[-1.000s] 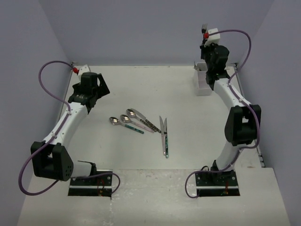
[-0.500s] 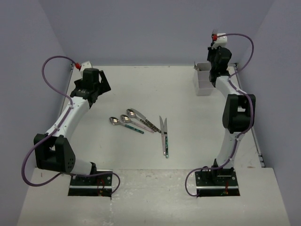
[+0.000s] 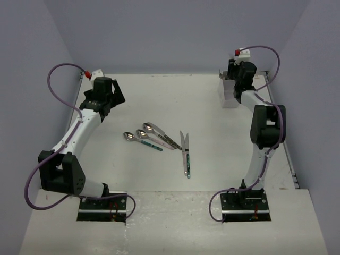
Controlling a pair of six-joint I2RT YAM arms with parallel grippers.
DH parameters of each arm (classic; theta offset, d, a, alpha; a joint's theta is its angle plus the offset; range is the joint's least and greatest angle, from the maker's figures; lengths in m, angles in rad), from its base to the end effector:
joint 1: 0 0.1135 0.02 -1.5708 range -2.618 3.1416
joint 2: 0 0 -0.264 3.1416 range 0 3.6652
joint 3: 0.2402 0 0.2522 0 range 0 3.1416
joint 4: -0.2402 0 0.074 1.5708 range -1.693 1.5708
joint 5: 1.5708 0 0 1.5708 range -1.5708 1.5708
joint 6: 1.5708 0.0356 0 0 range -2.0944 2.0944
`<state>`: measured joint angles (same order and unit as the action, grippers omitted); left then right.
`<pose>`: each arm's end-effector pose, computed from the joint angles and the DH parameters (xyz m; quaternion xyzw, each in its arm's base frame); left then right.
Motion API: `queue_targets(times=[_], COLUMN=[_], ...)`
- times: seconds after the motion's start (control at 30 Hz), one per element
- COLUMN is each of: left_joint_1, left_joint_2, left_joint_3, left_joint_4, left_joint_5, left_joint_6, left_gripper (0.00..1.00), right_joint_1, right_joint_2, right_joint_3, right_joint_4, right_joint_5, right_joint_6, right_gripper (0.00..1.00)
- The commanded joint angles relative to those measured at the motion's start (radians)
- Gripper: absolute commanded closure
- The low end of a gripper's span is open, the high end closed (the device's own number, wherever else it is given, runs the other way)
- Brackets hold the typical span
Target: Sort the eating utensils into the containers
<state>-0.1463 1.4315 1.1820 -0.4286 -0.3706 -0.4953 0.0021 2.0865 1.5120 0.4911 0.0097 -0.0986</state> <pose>0.3175 -0.0338 0.3054 -0.2322 0.8593 0.0239 0.4550 0.4976 0.0007 0.2513 -0.0338 0.7352 -0.0362 0.6760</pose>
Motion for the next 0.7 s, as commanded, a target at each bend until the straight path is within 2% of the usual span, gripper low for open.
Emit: queue_targets(times=[0.0, 0.07, 0.13, 0.23, 0.27, 0.37, 0.47, 0.5, 0.67], left_joint_1=[-0.006, -0.006, -0.006, -0.006, -0.006, -0.006, -0.006, -0.006, -0.006], left_joint_2=[-0.039, -0.054, -0.062, -0.08, -0.085, -0.112, -0.141, -0.152, -0.186], left_joint_3=[-0.004, -0.018, -0.025, -0.047, -0.056, -0.081, -0.113, -0.12, -0.179], left_joint_4=[0.01, 0.01, 0.007, 0.008, 0.013, 0.019, 0.031, 0.037, 0.07], left_joint_5=[-0.007, -0.002, -0.004, 0.004, 0.015, 0.032, 0.032, 0.033, 0.081], left_joint_6=[-0.017, -0.011, -0.008, -0.018, -0.019, -0.011, -0.009, -0.009, -0.006], left_gripper=[0.0, 0.0, 0.0, 0.0, 0.0, 0.0, 0.0, 0.0, 0.0], right_joint_1=[0.003, 0.003, 0.003, 0.007, 0.012, 0.042, 0.099, 0.137, 0.269], right_joint_2=[-0.071, -0.104, -0.137, -0.224, -0.279, -0.368, -0.483, -0.541, -0.723], right_joint_3=[-0.006, -0.003, 0.001, -0.009, -0.016, -0.053, -0.093, -0.113, -0.338], right_joint_4=[0.018, -0.014, -0.045, -0.088, -0.1, -0.176, -0.325, -0.412, -0.606], right_joint_5=[-0.017, -0.02, -0.028, -0.011, -0.005, 0.09, 0.194, 0.217, 0.25], right_joint_6=[0.011, 0.02, 0.028, 0.052, 0.048, 0.039, 0.08, 0.108, 0.328], right_gripper=[0.48, 0.34, 0.28, 0.04, 0.01, 0.01, 0.01, 0.01, 0.01])
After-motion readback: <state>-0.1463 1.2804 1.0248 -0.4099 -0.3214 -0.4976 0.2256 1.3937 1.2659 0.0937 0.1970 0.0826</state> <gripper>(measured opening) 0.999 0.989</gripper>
